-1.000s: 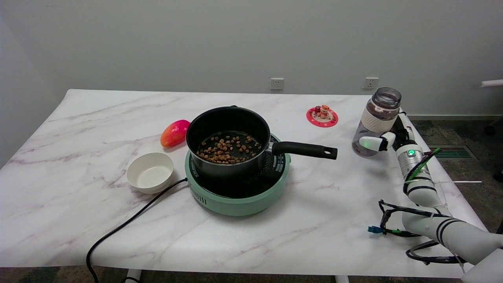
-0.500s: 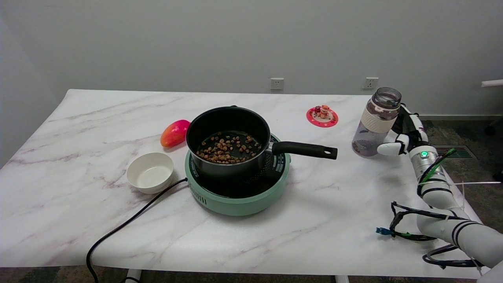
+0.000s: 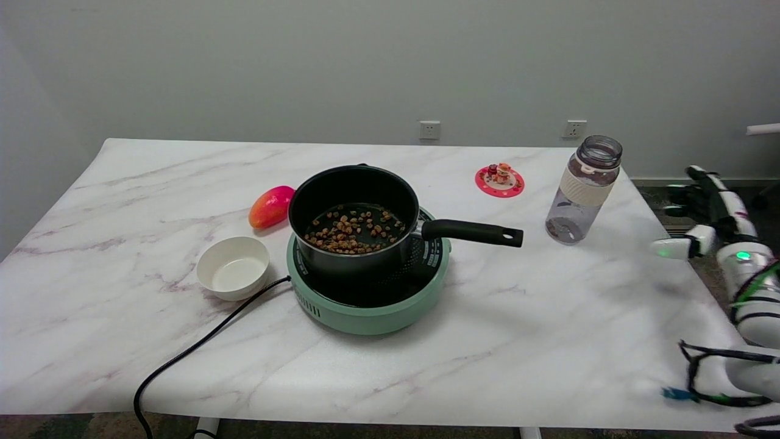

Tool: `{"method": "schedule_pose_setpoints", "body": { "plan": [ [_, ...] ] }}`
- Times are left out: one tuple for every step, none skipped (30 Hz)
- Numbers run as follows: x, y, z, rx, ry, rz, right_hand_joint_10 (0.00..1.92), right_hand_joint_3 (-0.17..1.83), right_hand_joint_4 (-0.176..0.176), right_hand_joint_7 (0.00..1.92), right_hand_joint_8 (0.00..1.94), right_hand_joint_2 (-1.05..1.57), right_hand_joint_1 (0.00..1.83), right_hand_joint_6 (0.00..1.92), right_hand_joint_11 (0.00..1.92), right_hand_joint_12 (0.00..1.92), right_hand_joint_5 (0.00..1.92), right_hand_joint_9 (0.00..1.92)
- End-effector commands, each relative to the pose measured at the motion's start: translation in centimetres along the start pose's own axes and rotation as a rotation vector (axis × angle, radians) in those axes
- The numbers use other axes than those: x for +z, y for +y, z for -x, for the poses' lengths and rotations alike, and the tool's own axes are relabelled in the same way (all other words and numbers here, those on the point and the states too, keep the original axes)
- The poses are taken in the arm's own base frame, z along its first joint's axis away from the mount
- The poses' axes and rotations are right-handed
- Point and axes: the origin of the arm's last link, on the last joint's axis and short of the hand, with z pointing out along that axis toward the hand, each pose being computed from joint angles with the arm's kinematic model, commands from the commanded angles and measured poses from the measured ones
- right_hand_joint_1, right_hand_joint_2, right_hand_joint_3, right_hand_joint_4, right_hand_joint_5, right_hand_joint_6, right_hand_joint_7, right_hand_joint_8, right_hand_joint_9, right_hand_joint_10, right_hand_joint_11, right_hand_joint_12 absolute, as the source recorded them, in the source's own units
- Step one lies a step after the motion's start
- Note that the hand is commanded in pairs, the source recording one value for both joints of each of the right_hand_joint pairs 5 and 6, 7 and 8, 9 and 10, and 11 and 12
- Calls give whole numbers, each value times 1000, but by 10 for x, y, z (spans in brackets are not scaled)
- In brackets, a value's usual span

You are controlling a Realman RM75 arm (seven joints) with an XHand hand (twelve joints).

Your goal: Place the bottle onto the table.

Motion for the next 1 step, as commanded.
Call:
{"method": "schedule_pose_setpoints", "body": {
  "plan": [
    [-44,26,-136,-172,274,63,502,1087,0,506,506,-932,1376,173,669,669,173,502]
  ]
}}
